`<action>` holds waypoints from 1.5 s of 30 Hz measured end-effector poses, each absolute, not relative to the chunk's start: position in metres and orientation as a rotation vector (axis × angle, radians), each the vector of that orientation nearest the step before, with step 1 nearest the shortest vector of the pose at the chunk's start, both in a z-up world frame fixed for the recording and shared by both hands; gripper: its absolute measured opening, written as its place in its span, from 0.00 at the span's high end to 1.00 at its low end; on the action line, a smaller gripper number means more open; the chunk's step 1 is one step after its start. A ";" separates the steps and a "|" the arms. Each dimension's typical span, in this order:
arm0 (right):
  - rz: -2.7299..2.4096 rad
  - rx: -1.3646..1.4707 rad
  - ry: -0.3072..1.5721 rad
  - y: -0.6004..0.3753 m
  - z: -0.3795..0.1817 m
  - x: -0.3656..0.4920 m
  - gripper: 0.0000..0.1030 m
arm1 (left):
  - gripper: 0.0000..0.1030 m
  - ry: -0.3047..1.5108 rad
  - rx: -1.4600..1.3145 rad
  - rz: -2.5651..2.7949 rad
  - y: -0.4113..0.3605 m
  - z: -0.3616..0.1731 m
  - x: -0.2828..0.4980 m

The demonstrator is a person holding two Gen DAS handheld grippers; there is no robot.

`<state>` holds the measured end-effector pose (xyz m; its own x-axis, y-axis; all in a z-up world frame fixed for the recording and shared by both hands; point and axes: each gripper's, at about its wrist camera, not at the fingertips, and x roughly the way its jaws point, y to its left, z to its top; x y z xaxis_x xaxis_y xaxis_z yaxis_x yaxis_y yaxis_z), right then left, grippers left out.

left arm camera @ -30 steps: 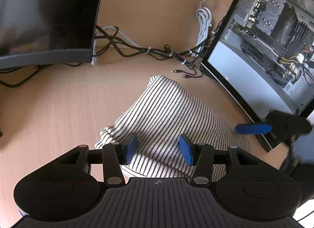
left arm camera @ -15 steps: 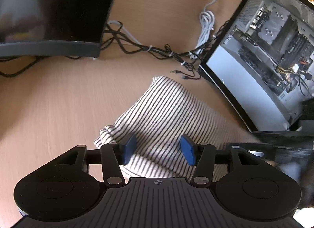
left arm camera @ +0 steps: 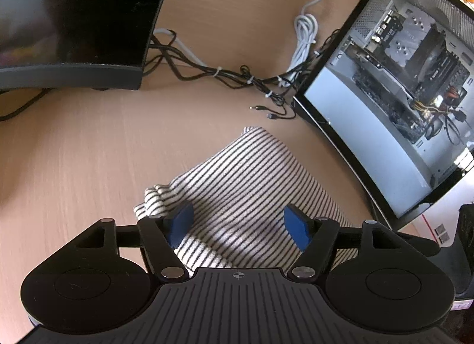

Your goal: Fold clothes

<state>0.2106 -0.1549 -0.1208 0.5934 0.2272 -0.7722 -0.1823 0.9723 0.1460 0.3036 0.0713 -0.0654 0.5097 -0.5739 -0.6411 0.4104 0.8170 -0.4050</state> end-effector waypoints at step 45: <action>0.644 0.185 0.901 -0.178 -0.112 0.325 0.26 | 0.70 0.771 -0.423 -0.210 0.079 -0.065 0.272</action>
<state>0.3251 -0.1783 -0.1120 0.4484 0.5919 -0.6698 -0.4423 0.7981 0.4092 0.2718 0.0788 -0.0651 0.7017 -0.3350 -0.6289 0.0303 0.8958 -0.4433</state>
